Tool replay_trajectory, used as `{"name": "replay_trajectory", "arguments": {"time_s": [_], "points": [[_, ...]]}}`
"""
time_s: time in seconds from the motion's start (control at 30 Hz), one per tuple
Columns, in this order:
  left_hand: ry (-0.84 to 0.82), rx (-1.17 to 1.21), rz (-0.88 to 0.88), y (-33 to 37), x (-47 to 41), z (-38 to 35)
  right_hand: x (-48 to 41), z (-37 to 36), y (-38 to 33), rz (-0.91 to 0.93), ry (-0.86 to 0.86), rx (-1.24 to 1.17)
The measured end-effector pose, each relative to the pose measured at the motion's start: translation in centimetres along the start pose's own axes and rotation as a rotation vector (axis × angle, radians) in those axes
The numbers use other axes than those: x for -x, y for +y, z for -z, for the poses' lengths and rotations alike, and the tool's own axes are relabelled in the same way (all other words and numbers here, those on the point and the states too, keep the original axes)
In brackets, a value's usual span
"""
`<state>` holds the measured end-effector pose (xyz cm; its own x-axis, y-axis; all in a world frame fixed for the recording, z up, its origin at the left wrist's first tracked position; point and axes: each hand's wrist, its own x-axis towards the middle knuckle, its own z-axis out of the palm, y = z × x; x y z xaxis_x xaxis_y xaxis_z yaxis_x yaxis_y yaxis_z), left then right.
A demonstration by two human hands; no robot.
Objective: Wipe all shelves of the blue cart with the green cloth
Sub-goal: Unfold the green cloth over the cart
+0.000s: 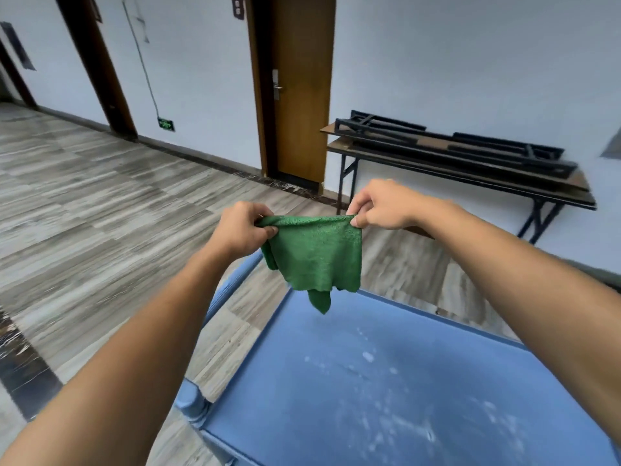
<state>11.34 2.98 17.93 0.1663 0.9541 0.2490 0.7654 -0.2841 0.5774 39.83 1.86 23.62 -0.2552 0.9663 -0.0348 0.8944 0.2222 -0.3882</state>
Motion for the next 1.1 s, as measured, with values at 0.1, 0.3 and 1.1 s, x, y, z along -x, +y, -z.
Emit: {"name": "replay_trajectory", "arguments": {"time_s": [0.1,0.3,1.1], "points": [[-0.057,0.026,-0.061,3.4,0.2,-1.0,4.3,1.4,1.7,-0.040,0.031,0.003],[-0.148,0.114,-0.153,9.0,0.7,-3.5,11.6,3.0,4.5,-0.158,0.099,0.017],[-0.770,0.491,-0.330,24.5,8.2,-21.2,35.6,1.0,16.0,-0.743,0.089,-0.041]]}}
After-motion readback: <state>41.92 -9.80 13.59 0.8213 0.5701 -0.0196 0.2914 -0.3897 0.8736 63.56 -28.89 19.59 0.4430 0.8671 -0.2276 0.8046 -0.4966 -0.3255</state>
